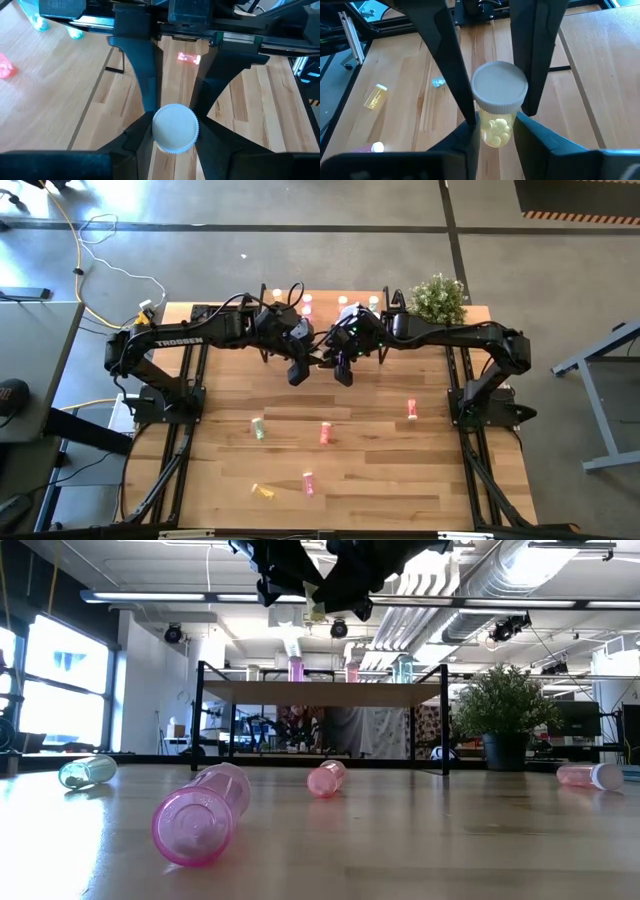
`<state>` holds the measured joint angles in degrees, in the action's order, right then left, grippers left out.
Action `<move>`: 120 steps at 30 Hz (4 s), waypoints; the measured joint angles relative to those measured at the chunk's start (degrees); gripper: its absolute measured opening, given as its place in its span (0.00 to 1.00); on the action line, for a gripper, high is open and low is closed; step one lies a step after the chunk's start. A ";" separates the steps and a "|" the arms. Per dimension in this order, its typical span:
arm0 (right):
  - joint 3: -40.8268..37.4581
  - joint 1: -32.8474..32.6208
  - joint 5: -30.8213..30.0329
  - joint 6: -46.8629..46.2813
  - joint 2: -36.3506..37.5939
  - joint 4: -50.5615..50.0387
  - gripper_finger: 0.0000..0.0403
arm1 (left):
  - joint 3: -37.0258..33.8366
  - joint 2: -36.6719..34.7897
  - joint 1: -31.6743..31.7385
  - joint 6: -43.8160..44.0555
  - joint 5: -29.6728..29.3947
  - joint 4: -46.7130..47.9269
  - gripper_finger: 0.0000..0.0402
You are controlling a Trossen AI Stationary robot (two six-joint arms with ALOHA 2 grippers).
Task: Pick and place medicine bottles onto shelf by color
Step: Put the right yellow pill bottle on the shelf aligned with other yellow pill bottles, then put the bottom pink pill bottle on the shelf aligned with other pink pill bottles
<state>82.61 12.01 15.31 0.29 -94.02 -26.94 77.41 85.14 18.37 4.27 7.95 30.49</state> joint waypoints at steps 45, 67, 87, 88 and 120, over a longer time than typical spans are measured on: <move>21.14 10.63 -10.61 3.19 0.04 -15.52 0.54 | -16.35 -14.00 20.48 -6.84 -11.03 -2.84 0.30; 23.19 12.13 -15.36 2.56 0.04 -15.47 0.54 | -16.37 -9.64 29.41 -10.95 -3.39 -1.92 0.30; 23.19 12.13 -16.02 2.54 0.04 -15.45 0.54 | -16.31 -7.61 29.18 -10.49 -2.87 -2.68 0.30; 23.19 12.13 -16.02 2.54 0.04 -15.45 0.54 | -16.31 -7.61 29.18 -10.46 -2.88 -2.68 0.30; 23.15 12.13 -16.04 2.73 0.04 -18.45 0.54 | -1.41 -7.52 28.35 -7.28 -3.26 23.13 0.55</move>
<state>105.75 24.14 -0.73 3.03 -93.97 -45.39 75.99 77.62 46.72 -3.01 4.70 53.62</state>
